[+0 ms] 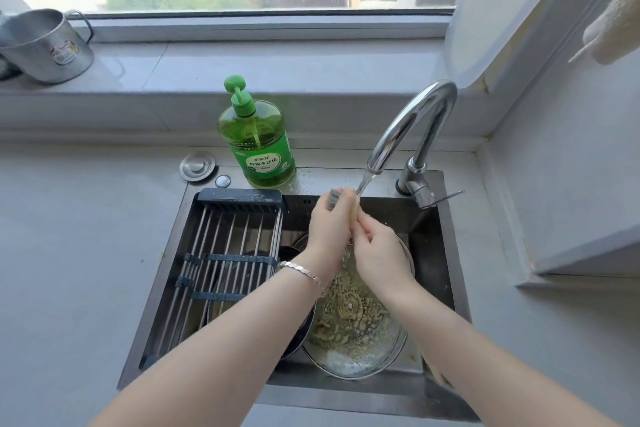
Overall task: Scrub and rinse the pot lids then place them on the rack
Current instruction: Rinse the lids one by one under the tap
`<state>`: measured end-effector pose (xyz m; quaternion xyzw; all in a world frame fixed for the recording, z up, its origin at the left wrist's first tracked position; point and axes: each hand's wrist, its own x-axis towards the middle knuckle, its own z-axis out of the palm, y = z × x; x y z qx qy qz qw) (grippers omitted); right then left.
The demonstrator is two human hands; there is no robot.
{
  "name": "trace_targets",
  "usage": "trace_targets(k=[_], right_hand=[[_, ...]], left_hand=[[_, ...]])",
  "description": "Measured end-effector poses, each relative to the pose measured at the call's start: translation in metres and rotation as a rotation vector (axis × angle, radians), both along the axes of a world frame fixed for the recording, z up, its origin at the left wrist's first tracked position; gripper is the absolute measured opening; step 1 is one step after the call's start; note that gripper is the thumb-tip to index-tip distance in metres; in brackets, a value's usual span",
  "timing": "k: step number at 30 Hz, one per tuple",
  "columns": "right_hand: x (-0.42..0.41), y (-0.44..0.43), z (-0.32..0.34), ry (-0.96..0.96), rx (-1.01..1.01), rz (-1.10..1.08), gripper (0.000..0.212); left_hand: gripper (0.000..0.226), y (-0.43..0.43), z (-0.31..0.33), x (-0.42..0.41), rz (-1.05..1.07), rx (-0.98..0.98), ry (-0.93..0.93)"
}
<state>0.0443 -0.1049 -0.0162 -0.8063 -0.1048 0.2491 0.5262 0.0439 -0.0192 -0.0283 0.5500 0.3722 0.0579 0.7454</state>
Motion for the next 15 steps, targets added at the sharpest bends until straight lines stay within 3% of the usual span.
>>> trace_targets(k=[4, 7, 10, 15], right_hand=[[0.002, 0.000, -0.004, 0.092, -0.055, -0.059, 0.033], [-0.009, -0.006, -0.005, -0.037, -0.140, -0.014, 0.033], [-0.009, -0.008, -0.011, -0.068, -0.189, 0.014, 0.031], [-0.009, -0.008, -0.013, -0.089, -0.265, 0.070, 0.029]], left_hand=[[0.023, -0.014, -0.009, 0.001, -0.015, 0.108, 0.152], [0.032, -0.005, -0.005, 0.007, -0.121, 0.350, 0.285], [0.034, 0.006, 0.002, 0.011, -0.357, 0.621, 0.312], [0.043, 0.019, -0.009, 0.008, -0.462, 0.892, 0.320]])
